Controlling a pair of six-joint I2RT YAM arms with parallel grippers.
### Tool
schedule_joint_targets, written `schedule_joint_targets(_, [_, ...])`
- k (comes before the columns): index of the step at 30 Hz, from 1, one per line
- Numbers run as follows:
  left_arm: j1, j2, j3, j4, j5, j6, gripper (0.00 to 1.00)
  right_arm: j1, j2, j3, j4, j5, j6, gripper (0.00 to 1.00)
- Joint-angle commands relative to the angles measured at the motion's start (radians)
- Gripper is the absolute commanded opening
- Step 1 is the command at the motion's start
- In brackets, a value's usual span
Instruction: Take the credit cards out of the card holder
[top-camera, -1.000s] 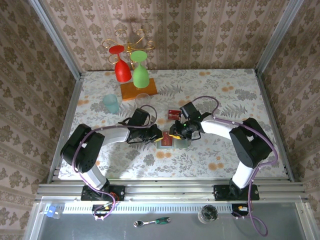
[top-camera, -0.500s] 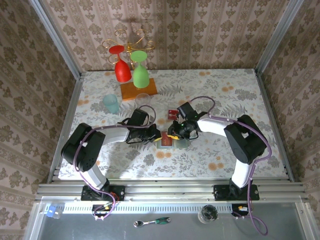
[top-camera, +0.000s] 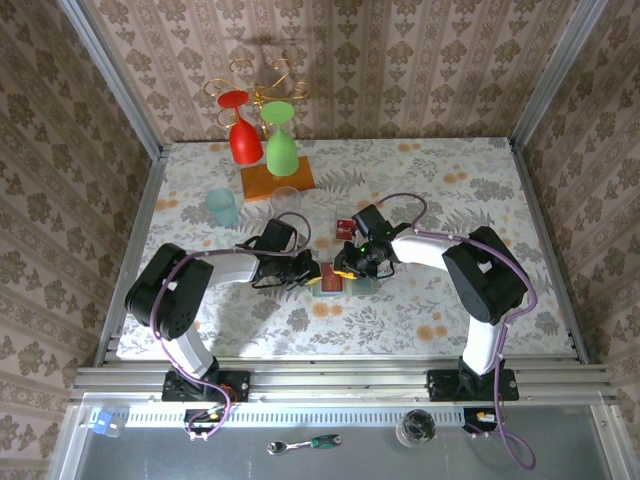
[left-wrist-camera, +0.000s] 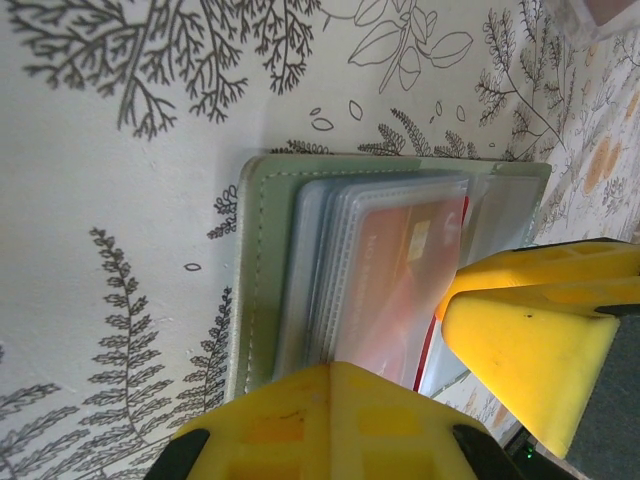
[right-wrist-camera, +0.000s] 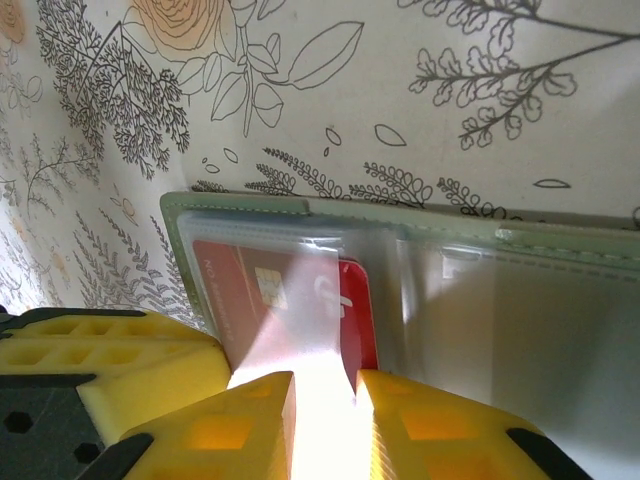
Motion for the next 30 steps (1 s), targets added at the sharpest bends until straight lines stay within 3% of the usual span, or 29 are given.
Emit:
schedule_joint_targets(1, [0.006, 0.016, -0.007, -0.045, -0.015, 0.023, 0.01, 0.007, 0.023, 0.01, -0.014, -0.011, -0.01, 0.22])
schedule_joint_targets(13, [0.009, 0.01, -0.016, -0.035, -0.013, 0.025, 0.02, 0.012, -0.02, 0.029, -0.146, 0.125, -0.109, 0.22])
schedule_joint_targets(30, [0.01, -0.023, 0.062, -0.06, 0.019, 0.043, 0.02, 0.014, -0.099, 0.037, -0.145, 0.112, -0.139, 0.23])
